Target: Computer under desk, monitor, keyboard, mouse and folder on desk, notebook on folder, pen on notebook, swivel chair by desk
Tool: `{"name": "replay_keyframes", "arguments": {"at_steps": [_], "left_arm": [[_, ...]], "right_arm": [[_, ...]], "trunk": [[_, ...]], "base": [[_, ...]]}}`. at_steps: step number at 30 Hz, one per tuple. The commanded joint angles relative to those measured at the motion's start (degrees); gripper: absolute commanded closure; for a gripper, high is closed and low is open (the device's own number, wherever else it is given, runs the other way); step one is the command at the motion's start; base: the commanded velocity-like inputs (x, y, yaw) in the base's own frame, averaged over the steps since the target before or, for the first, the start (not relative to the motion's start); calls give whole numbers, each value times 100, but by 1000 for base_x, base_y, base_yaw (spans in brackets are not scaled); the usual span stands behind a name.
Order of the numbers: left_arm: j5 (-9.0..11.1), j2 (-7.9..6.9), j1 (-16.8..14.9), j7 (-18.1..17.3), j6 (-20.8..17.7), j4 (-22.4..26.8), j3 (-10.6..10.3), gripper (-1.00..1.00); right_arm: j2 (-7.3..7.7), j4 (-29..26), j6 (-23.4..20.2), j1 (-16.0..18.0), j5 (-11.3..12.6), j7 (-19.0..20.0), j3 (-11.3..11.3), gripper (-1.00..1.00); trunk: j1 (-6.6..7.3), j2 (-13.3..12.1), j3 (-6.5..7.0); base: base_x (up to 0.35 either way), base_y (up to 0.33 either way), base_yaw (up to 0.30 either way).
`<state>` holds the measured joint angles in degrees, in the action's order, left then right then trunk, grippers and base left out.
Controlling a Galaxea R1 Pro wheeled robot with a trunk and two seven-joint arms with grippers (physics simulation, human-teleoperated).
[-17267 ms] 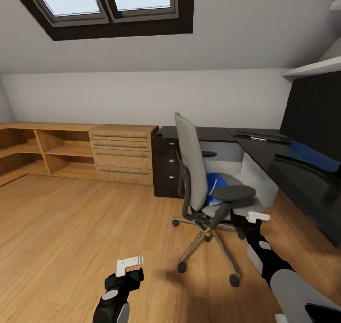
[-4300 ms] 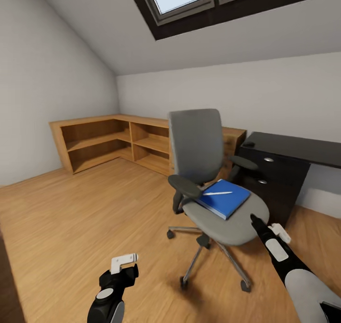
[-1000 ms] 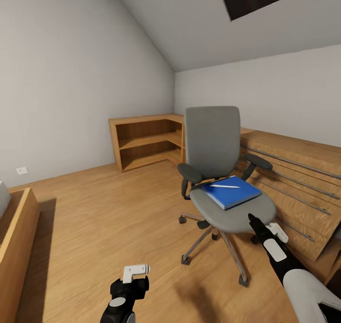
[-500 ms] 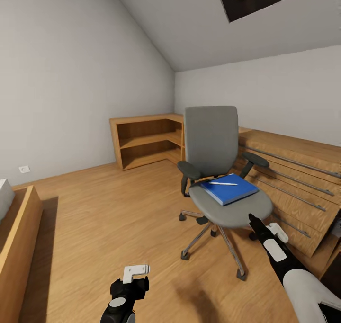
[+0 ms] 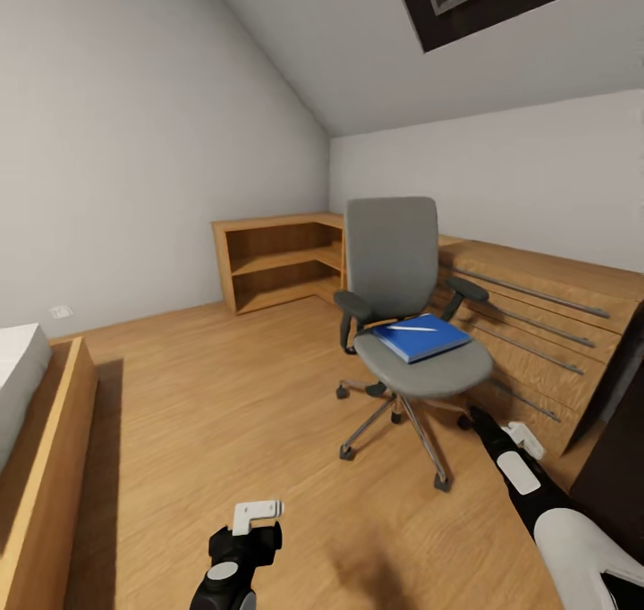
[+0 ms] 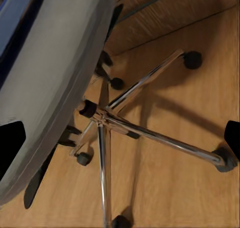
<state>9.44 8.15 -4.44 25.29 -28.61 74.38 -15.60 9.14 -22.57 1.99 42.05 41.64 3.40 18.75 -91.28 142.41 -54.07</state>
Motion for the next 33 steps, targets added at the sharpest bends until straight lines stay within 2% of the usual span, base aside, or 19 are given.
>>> {"name": "replay_keyframes", "arguments": {"at_steps": [1,8,13,17,18,20,21,25,26,31,32,33], "left_arm": [[60,-1,-4,55,-13,6,-20,-100],[65,-5,-4,67,37,25,-75,-100],[67,0,-4,77,78,43,-81,-100],[67,0,-4,87,86,47,-82,-100],[67,-2,-4,100,89,47,-83,-100],[67,-4,-4,106,90,43,-81,-100],[67,-5,-4,110,90,36,-73,-100],[74,-6,-4,108,91,15,-44,-100],[78,-11,-4,108,92,-9,-36,-100],[79,-22,-4,109,95,-185,-24,-100],[80,-25,-4,114,99,-450,-17,-100],[81,-27,-4,114,101,-496,-17,-100]], "right_arm": [[-2,12,19,5,59,36,13,-100],[-21,42,52,5,39,30,7,-100],[-151,48,204,0,-63,25,1,-100],[-271,50,346,-4,-341,14,2,-100],[-365,74,460,-15,-623,5,4,-100],[-422,140,569,-40,-809,1,4,-100],[-471,250,735,-83,-984,-2,5,-100],[-536,594,1265,-184,-1305,-3,5,-100],[-555,821,1612,-225,-1467,2,6,-100],[-577,1418,2525,-283,-1830,1,6,-100],[-579,2030,3318,-348,-2002,3,6,-100],[-579,2098,3444,-382,-2021,4,6,-100]], "trunk": [[5,3,-5],[5,3,-5],[27,-37,13],[115,-198,84],[137,-238,102],[180,-318,138],[202,-358,156],[290,-519,228],[312,-559,246],[422,-759,336],[444,-799,354],[466,-840,372]], "base": [[-322,0,0],[-141,0,0],[-27,0,0],[-8,0,0],[-3,0,0],[-2,0,0],[-1,0,0],[0,0,0],[0,0,0],[0,0,0],[0,0,0],[0,0,0]]}}
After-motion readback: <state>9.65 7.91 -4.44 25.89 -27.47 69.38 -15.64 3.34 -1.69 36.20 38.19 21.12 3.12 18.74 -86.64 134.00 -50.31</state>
